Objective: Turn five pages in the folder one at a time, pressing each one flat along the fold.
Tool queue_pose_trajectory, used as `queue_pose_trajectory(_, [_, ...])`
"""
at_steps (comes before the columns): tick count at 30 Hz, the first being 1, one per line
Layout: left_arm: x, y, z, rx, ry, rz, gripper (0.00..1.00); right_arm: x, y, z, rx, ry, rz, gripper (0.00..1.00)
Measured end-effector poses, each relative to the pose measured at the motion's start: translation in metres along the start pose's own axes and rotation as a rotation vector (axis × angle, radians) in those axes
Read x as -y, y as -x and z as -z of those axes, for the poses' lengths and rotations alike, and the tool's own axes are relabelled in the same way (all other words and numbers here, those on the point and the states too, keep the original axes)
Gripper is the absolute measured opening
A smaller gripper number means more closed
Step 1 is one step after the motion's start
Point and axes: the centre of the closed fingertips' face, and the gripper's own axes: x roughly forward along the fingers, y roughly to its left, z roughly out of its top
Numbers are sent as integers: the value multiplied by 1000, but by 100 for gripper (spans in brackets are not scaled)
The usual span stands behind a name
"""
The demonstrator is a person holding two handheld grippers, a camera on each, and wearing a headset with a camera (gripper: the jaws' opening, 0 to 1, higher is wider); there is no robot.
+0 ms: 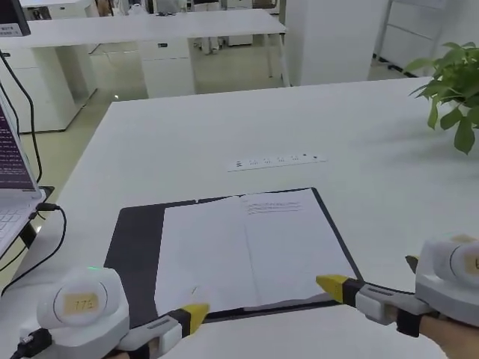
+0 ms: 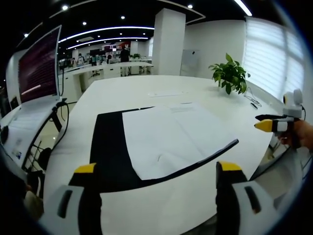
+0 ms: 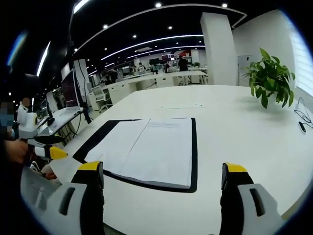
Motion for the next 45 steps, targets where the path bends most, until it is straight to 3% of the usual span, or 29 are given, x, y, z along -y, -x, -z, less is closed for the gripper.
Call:
queue_pose_trajectory(7, [21,-18,-1,-9,-3,48,99,3,2,3,-10,-4,-1,100])
queue_pose_trajectory(20, [87,-62,-12,-21,-88,192,99,-6,12,-3,-8,0,-41,99])
queue_pose_trajectory(27, [131,-95,-17,-24,-142,281,95,-16,16,-1,-19,8,-72,99])
queue_pose_trajectory(38, [177,-138,-9,-45,-180,344,89,-22,20,-2,-27,11,-102,98])
queue_pose_trajectory(45, [195,-158,-12,-25,-151,342,84,-20,20,-1,-27,0,-101,98])
